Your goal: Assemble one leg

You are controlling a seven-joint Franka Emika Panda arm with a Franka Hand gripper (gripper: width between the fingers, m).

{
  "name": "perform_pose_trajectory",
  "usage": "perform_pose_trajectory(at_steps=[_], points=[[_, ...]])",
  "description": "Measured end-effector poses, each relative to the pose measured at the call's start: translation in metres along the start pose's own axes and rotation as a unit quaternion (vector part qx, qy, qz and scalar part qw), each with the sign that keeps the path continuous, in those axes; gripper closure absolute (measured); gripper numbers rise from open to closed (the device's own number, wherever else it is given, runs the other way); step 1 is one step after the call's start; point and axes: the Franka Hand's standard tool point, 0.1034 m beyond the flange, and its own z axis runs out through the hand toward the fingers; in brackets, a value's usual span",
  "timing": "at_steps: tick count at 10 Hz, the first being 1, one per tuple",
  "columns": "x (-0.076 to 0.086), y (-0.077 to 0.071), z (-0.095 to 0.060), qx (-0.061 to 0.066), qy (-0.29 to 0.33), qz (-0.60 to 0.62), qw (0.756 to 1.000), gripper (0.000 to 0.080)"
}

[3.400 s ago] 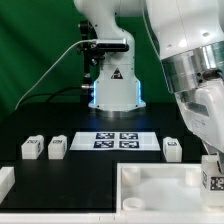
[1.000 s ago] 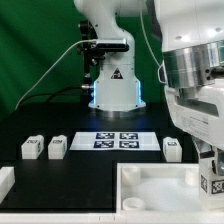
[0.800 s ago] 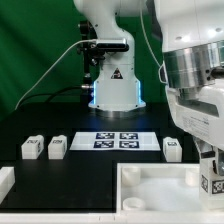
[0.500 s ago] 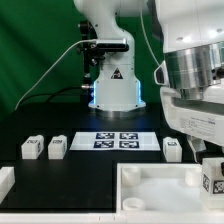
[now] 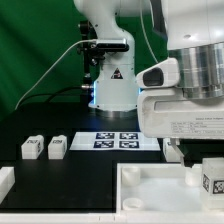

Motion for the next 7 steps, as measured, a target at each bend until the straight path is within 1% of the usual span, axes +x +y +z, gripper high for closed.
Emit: perform_pose_trajectory(at_steps=[1,2,3,4,5,6,7], points=[[-0.0006,0.0012,0.0023,-0.014,-0.002,-0.076,0.997,0.0151],[0.0011,-0.0002,0.0067,-0.046,-0.007,-0.189,0.981,0.0151],[0.0054,-0.0073,0.0061,-0.062,-0.007,-0.253,0.966,0.0151],[0.0049,-0.0081,0.0064,-0.052,-0.005,-0.204,0.978,0.0237],[0.0055,-0.0068,0.0067,-0.053,-0.005,-0.206,0.977,0.0373],[0.0051,-0.0075,0.0067,-0.052,-0.004,-0.181,0.982,0.0373],[0.0058,-0.0063,0.0065,-0.052,-0.002,-0.131,0.990,0.0505]])
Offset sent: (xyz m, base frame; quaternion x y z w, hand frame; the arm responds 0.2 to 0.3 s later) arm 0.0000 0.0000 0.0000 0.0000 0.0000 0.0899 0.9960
